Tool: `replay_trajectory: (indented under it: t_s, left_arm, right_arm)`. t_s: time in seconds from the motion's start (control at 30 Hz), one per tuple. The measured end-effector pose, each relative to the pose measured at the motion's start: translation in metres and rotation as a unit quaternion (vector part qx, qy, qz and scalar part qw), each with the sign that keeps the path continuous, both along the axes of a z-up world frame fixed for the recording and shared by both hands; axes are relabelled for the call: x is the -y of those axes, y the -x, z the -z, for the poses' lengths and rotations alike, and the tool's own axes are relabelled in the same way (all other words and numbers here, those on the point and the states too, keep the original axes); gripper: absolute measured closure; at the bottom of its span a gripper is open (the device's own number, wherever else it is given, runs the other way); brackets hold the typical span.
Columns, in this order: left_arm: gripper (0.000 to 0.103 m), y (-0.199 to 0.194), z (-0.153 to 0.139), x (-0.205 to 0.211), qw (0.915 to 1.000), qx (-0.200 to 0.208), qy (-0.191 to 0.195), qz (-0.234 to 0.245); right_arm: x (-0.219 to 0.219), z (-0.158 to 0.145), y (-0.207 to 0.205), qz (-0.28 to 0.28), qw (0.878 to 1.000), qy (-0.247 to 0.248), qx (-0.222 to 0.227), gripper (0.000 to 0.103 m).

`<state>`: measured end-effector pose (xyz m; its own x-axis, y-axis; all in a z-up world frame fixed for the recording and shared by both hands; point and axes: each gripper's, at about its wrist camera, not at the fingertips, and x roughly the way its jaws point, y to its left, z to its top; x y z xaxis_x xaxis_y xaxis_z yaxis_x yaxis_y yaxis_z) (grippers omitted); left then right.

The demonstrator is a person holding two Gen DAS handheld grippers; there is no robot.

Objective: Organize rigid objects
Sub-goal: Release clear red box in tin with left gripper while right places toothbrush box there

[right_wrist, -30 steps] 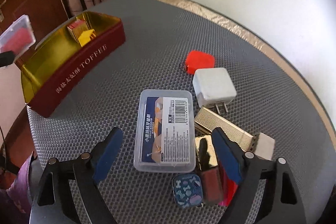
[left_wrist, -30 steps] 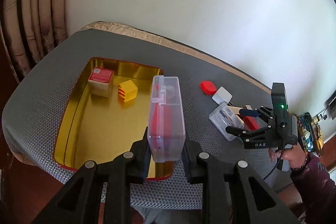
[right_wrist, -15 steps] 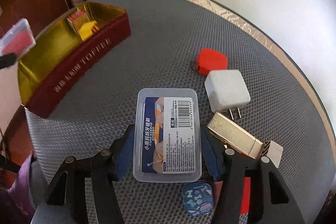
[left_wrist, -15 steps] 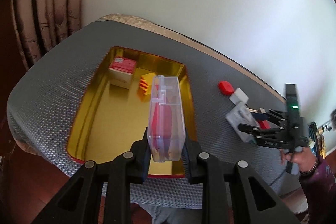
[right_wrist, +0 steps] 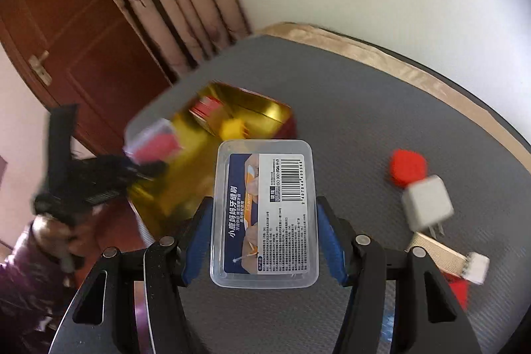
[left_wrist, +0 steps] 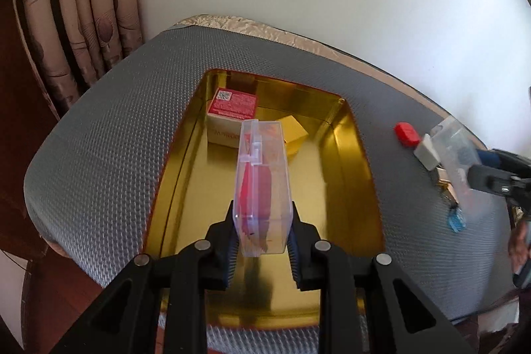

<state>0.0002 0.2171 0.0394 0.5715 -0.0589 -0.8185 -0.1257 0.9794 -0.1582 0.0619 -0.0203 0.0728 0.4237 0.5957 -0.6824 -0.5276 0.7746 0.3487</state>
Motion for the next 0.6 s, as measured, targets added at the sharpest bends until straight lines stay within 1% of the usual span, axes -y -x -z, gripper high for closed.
replay_trajectory:
  t_s: [0.17,0.23,0.33,0.4,0.53,0.6]
  left_arm:
    - [0.078,-0.024,0.014,-0.011,0.9999,-0.013,-0.010,0.000]
    - [0.078,-0.032,0.020,-0.016,0.9998,-0.021,-0.006,-0.002]
    - [0.078,-0.044,0.028,-0.024,0.9994,-0.034,0.010,-0.001]
    - [0.078,-0.052,0.029,-0.024,0.9992,-0.038,0.014,0.003]
    - [0.078,-0.073,0.032,-0.020,0.9992,-0.040,-0.007,0.000]
    - [0.078,-0.081,0.034,-0.021,0.9989,-0.047,-0.004,0.001]
  right_arm:
    - [-0.020,-0.007,-0.003,-0.006,1.000,-0.015,0.005,0.047]
    - [-0.023,-0.006,-0.004,-0.005,1.000,-0.020,0.003,0.047]
    - [-0.026,-0.001,-0.004,-0.006,1.000,-0.024,-0.004,0.047]
    - [-0.025,0.001,-0.002,-0.005,1.000,-0.027,-0.007,0.047]
    - [-0.028,0.005,-0.002,-0.004,1.000,-0.027,-0.013,0.047]
    - [-0.030,0.005,-0.002,-0.003,0.999,-0.028,-0.014,0.047]
